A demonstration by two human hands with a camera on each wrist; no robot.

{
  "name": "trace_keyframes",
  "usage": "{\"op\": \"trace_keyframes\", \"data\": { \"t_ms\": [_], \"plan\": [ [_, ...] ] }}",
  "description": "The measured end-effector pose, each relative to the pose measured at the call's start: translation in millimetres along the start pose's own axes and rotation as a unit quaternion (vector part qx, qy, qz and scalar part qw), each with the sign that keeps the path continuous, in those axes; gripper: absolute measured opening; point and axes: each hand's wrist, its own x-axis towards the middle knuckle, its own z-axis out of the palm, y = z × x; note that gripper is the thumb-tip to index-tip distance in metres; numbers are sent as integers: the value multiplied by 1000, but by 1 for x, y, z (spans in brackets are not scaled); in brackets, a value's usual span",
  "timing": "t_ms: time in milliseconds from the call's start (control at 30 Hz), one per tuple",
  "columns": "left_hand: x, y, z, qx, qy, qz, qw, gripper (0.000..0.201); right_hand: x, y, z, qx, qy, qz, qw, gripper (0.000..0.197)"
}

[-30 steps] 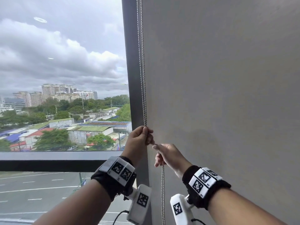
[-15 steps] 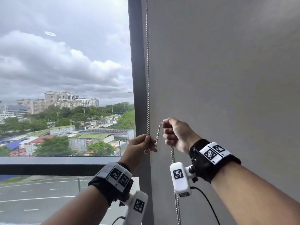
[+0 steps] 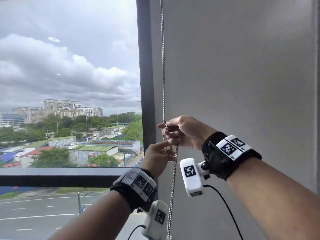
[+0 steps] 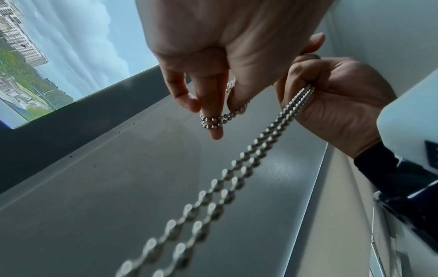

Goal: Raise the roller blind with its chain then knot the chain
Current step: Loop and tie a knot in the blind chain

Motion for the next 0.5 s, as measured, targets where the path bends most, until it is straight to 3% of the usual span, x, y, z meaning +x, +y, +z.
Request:
{"op": "trace_keyframes", "data": {
  "t_ms": [67, 200, 300, 500],
  "plan": [
    [3, 1, 1, 30, 37, 7, 999, 26, -3, -1, 0, -15, -3, 0, 1000, 20],
    [6, 17, 2, 63, 97, 45, 992, 47, -8, -2, -1, -52, -3, -21, 998, 19],
    [13, 30, -1, 80, 140, 56, 985, 46, -14, -5, -3, -62, -5, -27, 998, 19],
    [22, 36, -5, 105, 31, 19, 994, 7, -22, -9, -5, -68, -31, -32, 997, 21]
  ]
}}
